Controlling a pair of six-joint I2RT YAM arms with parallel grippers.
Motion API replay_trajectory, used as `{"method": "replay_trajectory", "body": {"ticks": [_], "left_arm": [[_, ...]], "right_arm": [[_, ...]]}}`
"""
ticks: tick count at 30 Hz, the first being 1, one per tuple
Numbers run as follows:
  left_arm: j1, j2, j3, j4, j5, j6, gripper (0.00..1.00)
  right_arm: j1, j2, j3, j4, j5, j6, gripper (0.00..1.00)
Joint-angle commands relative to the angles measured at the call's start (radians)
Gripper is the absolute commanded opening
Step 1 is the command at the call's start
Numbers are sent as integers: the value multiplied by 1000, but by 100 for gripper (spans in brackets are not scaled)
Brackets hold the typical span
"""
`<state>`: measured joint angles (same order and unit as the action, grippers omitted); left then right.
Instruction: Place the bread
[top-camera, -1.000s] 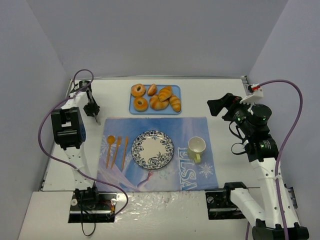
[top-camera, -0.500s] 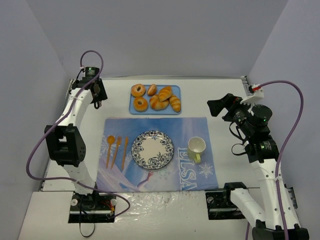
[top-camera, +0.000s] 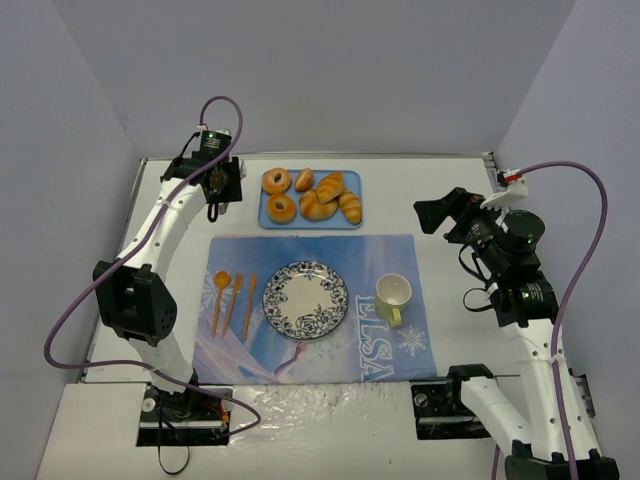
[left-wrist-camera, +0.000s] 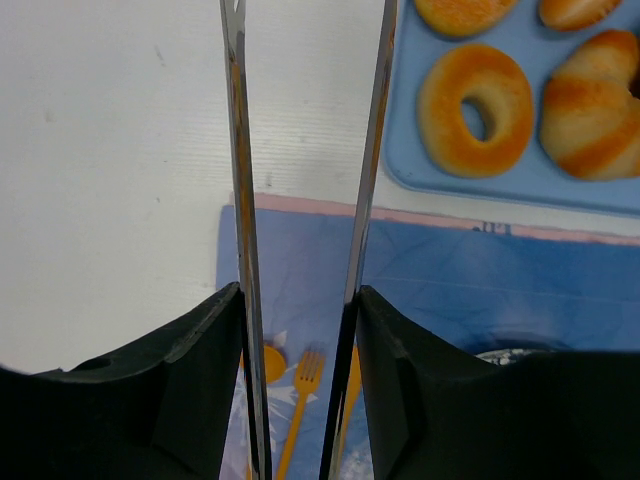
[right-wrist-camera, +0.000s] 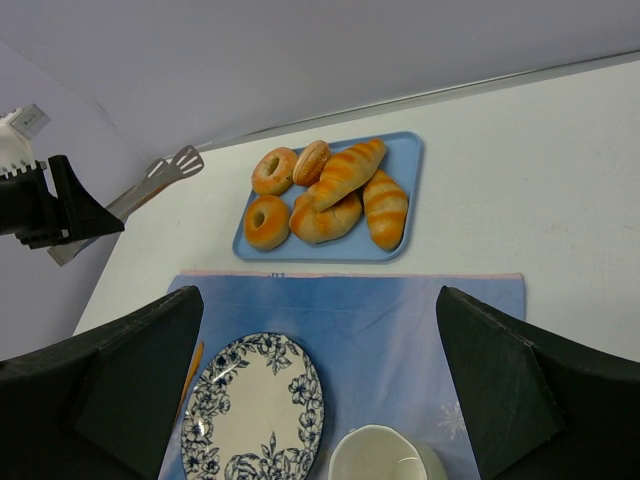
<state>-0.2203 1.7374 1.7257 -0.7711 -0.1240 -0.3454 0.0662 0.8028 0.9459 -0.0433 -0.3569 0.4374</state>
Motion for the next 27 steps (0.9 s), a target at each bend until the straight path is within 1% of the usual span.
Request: {"method": "replay_trajectory", "body": {"ticks": [1, 5, 8, 10, 12, 15, 19, 27], "left_arm": [[-66, -75, 62, 0, 35, 31, 42], [-126, -53, 88, 4, 50, 32, 42], [-174, -13, 138, -5, 52, 29, 42], [-186, 6, 166, -10, 49, 29, 42], [-228, 37, 207, -15, 46, 26, 42], [-252, 69, 253, -23, 58, 23, 43], [-304, 143, 350, -52, 69, 26, 42], [-355, 245, 439, -51, 72, 19, 43]], "right_arm": [[5, -1, 50, 51, -10, -1, 100], [5, 4, 50, 50, -8, -3, 100], [4, 6, 48, 49, -8, -3, 100], [4, 6, 50, 49, -7, -5, 100], [4, 9, 54, 46, -2, -8, 100], [4, 10, 56, 46, 0, -9, 100], [4, 7, 57, 46, 0, -8, 100], [4, -3, 50, 46, 5, -8, 100]]}}
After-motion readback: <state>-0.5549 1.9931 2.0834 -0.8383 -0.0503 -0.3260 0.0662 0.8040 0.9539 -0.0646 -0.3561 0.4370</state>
